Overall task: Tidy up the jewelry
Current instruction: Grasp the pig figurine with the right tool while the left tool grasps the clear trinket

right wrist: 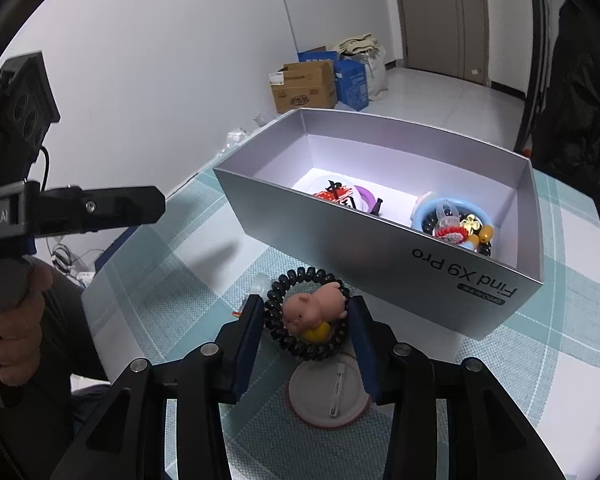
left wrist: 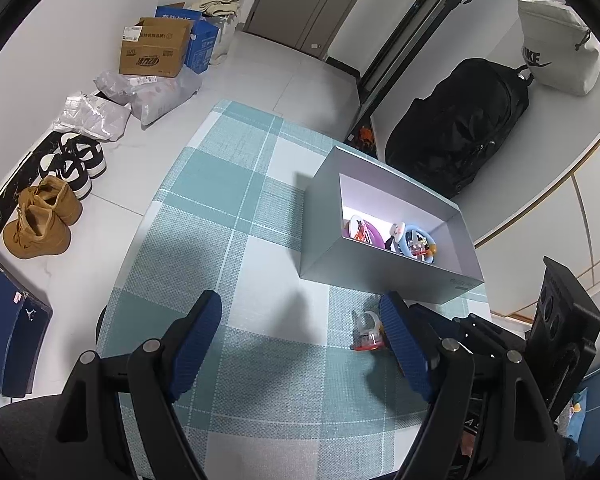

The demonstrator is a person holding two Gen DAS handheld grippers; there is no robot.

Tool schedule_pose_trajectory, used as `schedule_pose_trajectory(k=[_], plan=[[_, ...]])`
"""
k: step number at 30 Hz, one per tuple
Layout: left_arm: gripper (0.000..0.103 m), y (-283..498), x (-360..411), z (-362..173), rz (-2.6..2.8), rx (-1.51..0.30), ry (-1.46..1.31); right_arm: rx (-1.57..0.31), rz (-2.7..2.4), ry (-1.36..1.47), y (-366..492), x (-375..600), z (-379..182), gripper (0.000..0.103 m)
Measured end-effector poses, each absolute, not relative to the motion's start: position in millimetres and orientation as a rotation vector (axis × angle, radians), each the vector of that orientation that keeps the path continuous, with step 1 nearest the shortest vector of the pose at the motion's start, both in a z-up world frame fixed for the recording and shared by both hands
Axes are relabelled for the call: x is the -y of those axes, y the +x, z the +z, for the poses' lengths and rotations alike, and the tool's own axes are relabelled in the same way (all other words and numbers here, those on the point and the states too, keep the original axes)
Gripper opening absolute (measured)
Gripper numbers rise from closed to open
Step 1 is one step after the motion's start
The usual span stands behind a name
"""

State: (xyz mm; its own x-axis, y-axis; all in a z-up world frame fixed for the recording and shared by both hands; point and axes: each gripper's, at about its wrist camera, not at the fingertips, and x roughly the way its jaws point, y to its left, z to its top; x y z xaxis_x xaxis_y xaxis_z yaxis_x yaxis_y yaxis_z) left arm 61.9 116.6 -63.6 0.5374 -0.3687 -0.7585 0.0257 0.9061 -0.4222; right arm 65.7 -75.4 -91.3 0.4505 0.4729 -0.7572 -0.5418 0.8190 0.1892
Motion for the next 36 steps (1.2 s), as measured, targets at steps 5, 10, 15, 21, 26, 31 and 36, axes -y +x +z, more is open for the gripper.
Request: schedule_pose_trajectory(k=[5,10,15,21,26,31,36], plan=[[0.078,62.8,-114.3,-64.5,-0.247,-0.99,-0.387,-0.895,0.632,-0.015,66.0,86.5,-84.2,0.031],[0.078,61.7,-99.4,-67.4,-0.296,-1.014,-0.331,-0.891,0.631,0.015,64.3,93.8,-81.3,0.028],[0.078,57.7,-79.1,-71.5,-0.355,-1.042,-0.233,-0.868,0.632,0.04,61.9,99.7,-72.0,0.026],[0.078,54.7,-51.4,-78.2,-0.386,-1.05,-0.082,-0.852,0.623,0.077,60.7,110.2,-65.6,0.023],[0.078,53.9,-42.7,-81.5,-0.4,-1.032,-0.012,-0.897,0.605,0.038,60.1,110.1,-73.6,0.025],[0.076,58.3,-45.7,-81.9,-0.435,-1.012,-0.047,-0.902,0.599,0.015,53.5,115.8,-73.2,0.026],[0.043,67.2,-51.4,-88.1,-0.453,-1.05,-0.129,-0.89,0.597,0.039,52.7,123.3,-69.3,0.027]])
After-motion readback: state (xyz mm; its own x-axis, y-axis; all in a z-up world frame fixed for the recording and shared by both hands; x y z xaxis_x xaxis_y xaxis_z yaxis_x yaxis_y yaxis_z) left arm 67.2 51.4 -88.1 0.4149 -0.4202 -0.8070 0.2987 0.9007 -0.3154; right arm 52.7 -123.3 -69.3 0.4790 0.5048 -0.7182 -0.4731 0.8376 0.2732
